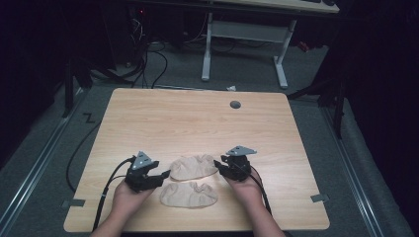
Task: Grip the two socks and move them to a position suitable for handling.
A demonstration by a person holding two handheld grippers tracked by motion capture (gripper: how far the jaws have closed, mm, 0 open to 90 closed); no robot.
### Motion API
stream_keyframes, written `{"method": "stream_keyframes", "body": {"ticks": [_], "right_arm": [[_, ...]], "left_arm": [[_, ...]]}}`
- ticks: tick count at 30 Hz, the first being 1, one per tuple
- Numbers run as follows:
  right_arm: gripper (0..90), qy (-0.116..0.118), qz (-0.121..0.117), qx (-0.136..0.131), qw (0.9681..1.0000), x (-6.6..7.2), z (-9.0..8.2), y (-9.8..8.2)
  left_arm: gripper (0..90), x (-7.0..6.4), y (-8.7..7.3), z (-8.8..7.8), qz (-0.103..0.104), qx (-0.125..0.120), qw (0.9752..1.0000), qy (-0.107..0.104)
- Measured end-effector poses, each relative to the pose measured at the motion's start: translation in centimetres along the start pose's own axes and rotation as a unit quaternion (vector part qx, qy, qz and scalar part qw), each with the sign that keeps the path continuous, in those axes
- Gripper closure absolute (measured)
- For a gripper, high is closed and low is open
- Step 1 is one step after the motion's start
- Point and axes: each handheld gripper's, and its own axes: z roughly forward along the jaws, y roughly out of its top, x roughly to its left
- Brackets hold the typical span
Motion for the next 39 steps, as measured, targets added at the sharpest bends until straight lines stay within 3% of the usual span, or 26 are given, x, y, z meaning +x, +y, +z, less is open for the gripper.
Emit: {"method": "stream_keyframes", "body": {"ticks": [3,8,14,21,27,29,39], "right_arm": [[59.6,0.003,0.000,0.006,1.0000,0.1,0.4,0.1],[65.2,-0.001,-0.004,0.014,0.9999,0.6,1.1,0.3],[70.9,-0.007,-0.003,0.021,0.9998,0.8,1.6,0.3],[75.7,-0.008,-0.011,0.037,0.9992,1.1,2.2,0.2],[79.3,-0.006,-0.013,0.038,0.9992,1.2,2.4,0.1],[85.6,-0.002,-0.018,0.039,0.9991,1.3,2.4,0.1],[86.2,-0.004,-0.037,0.001,0.9993,2.1,0.9,0.5]], "left_arm": [[42.8,0.2,0.3,1.5,-0.014,0.009,0.9999,0.002],[52.2,0.1,0.3,2.9,-0.005,0.026,0.9996,0.009],[67.2,0.1,-0.3,3.2,-0.007,0.031,0.9995,0.000],[81.6,-0.1,-0.3,3.4,-0.007,0.030,0.9995,0.005],[86.1,-0.4,-0.5,3.7,0.005,0.039,0.9992,0.012],[86.8,-0.4,-0.5,3.5,0.008,0.032,0.9993,0.017],[87.5,-0.9,0.4,1.5,0.012,-0.010,0.9997,0.019]]}}
